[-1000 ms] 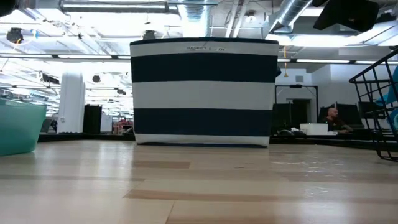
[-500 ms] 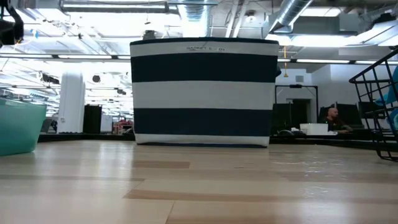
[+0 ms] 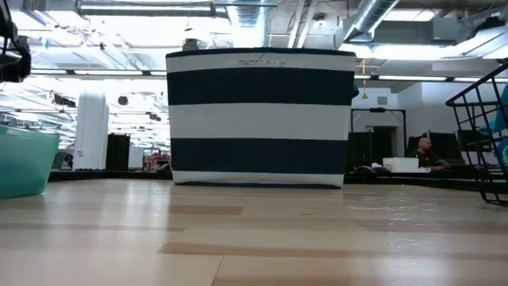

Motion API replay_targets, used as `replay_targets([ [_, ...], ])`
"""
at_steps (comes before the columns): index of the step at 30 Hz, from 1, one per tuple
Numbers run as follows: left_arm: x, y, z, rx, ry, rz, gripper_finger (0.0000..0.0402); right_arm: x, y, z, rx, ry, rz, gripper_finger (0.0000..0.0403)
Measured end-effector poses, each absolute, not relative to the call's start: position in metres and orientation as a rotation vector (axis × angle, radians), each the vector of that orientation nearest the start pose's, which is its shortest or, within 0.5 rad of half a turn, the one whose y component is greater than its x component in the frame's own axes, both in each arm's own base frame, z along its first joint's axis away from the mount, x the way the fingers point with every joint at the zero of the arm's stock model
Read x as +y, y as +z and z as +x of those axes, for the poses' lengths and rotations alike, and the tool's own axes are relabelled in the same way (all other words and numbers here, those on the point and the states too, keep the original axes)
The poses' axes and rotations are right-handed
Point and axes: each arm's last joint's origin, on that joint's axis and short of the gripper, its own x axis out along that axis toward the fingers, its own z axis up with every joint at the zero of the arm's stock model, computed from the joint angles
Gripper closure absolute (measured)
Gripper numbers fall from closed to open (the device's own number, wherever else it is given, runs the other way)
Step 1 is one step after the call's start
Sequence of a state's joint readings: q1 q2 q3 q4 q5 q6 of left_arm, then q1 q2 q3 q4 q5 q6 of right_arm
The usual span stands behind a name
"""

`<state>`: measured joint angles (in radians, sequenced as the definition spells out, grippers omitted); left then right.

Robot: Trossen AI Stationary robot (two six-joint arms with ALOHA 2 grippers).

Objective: Pick & Place Cloths
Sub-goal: Return to Home Position

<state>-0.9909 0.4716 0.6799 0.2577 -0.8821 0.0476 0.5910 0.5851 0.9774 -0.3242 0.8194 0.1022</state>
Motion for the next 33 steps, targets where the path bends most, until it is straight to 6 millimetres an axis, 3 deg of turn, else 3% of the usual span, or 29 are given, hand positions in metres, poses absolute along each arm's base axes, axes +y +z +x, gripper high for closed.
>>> replay_targets([
  [5, -0.060, 0.339, 0.066, -0.250, -0.142, -0.410, 0.0401, 0.015, 0.378, 0.061, -0.049, -0.231, 0.225, 0.0400],
  [12, -0.068, 0.263, 0.071, -0.134, -0.136, -0.610, 0.0401, 0.009, 0.329, 0.052, -0.042, -0.236, 0.316, 0.0401],
  [22, -0.072, 0.197, 0.074, -0.043, -0.132, -0.761, 0.0401, 0.005, 0.268, 0.047, -0.023, -0.307, 0.376, 0.0402],
  [27, -0.070, 0.178, 0.072, -0.031, -0.131, -0.792, 0.0401, 0.002, 0.249, 0.047, -0.005, -0.386, 0.345, 0.0402],
  [33, -0.068, 0.177, 0.070, -0.012, -0.172, -0.743, 0.0401, 0.002, 0.242, 0.047, 0.034, -0.440, 0.297, 0.0403],
])
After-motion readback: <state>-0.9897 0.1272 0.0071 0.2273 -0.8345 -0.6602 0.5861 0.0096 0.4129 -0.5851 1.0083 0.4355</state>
